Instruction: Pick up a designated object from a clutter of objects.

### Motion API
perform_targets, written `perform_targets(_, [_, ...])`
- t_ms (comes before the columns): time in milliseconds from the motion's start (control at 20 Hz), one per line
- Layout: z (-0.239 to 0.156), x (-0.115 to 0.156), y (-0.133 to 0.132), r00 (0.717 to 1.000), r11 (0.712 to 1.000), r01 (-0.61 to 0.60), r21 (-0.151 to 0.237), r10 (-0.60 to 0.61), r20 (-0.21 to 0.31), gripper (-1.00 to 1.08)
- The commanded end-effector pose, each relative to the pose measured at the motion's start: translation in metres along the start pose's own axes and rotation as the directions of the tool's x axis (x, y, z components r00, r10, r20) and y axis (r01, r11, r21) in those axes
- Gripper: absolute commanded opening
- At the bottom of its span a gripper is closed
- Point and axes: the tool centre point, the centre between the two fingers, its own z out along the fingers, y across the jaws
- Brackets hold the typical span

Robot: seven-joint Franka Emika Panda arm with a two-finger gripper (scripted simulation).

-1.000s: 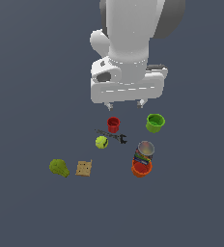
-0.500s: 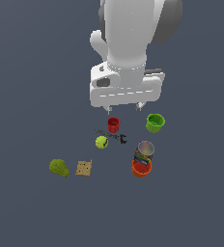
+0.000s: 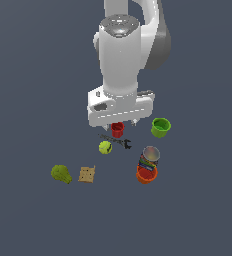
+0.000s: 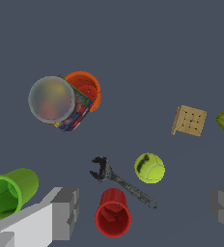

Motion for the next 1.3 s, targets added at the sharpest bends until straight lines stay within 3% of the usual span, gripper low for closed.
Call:
perform_targets(0, [0.021,-0.003,0.01,0.999,0.999,0.041,-0.004,-0.041,0.001,1.0])
perform_targets(650, [0.13,-0.039,0.054,0.964,0.964,0.266,-0.023,-0.266,0.013,1.0])
perform_targets(1250, [0.161,-0.056,0.065,0.941,0.941,0.338,-0.027,-0.337,0.019,1.0])
